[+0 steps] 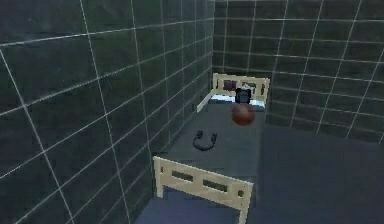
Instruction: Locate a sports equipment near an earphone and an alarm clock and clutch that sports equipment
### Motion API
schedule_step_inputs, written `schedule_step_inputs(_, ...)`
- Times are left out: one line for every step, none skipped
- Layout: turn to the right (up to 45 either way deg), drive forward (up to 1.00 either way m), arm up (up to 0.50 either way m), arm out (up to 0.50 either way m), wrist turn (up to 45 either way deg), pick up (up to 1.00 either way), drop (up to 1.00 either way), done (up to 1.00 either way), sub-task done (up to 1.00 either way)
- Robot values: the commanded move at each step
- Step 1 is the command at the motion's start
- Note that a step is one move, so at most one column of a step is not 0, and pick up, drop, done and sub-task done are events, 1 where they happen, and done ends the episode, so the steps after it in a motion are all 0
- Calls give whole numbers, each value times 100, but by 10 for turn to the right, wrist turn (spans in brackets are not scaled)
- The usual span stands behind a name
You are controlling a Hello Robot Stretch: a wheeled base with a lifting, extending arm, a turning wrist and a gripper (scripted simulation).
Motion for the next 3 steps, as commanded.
schedule_step_inputs(270,0,0,0,0,0,0,0,0)
schedule_step_inputs(0,70,0,0,0,0,0,0,0)
schedule_step_inputs(450,0,0,0,0,0,0,0,0)
